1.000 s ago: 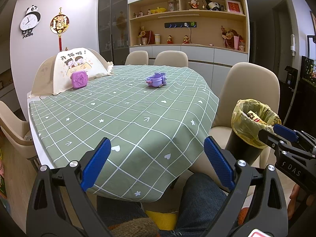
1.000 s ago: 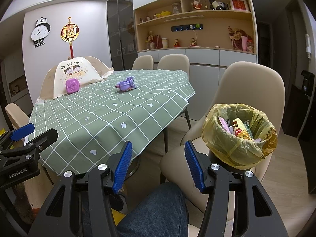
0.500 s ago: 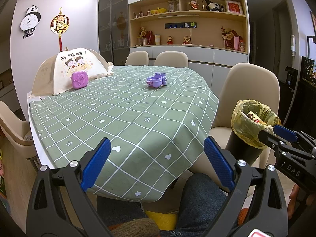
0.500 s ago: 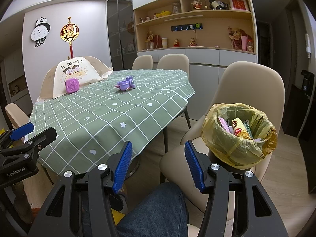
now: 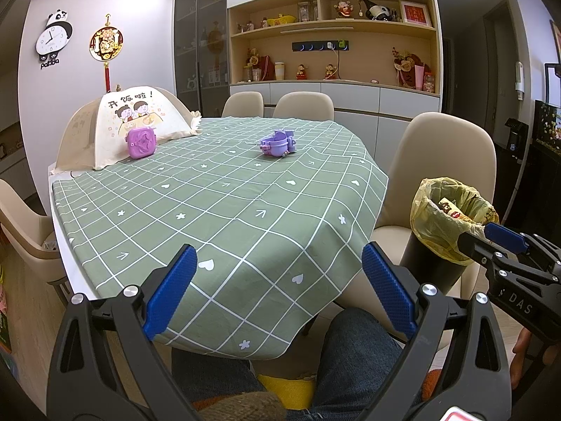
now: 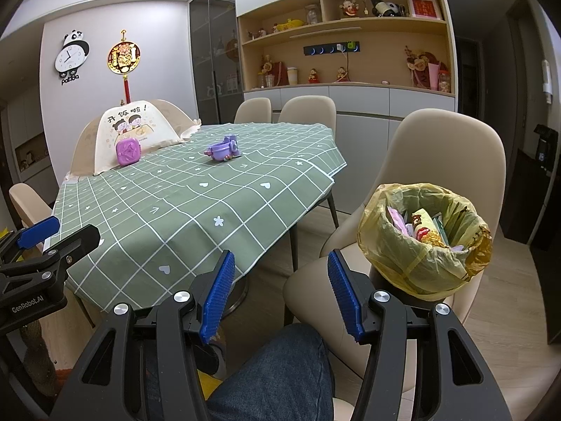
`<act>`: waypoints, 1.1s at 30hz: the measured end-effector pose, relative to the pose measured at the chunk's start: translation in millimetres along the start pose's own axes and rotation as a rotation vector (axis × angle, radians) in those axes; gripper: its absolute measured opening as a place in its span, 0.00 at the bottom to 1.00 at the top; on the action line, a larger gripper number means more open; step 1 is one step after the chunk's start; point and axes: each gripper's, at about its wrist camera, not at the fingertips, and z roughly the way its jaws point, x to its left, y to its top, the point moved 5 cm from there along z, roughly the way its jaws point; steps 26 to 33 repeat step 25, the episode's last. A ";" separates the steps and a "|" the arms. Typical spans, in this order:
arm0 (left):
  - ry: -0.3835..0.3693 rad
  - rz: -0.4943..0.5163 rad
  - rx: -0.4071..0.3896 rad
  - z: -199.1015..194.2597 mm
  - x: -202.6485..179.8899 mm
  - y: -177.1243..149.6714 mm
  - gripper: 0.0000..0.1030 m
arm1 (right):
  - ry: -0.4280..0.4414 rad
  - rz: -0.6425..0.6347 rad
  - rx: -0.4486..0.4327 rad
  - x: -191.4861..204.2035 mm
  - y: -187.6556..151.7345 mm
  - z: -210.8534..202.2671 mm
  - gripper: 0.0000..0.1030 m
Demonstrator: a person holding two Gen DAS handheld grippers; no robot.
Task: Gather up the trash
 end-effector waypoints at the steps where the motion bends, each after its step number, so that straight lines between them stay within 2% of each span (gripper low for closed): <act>1: 0.000 0.000 0.000 0.0 -0.1 -0.2 0.88 | -0.001 0.001 0.000 0.2 0.2 0.1 0.51; 13: -0.020 -0.002 -0.004 3.1 -4.3 3.7 0.88 | -0.001 0.000 0.001 -0.3 -0.1 0.2 0.51; 17: -0.027 -0.030 -0.012 9.0 7.0 11.1 0.88 | -0.020 -0.011 0.012 -0.5 -0.2 5.9 0.51; 20: -0.037 -0.042 0.011 24.7 24.2 21.8 0.88 | -0.020 -0.042 0.047 7.0 8.3 23.5 0.51; 22: -0.004 -0.074 0.030 43.5 55.0 39.8 0.88 | 0.024 -0.086 0.065 26.2 27.7 41.5 0.51; 24: 0.074 -0.112 0.034 64.0 94.0 62.1 0.88 | 0.105 -0.150 0.077 62.2 55.5 66.7 0.51; 25: 0.115 -0.127 0.039 75.0 112.1 71.2 0.91 | 0.141 -0.177 0.083 79.0 66.2 78.0 0.51; 33: 0.115 -0.127 0.039 75.0 112.1 71.2 0.91 | 0.141 -0.177 0.083 79.0 66.2 78.0 0.51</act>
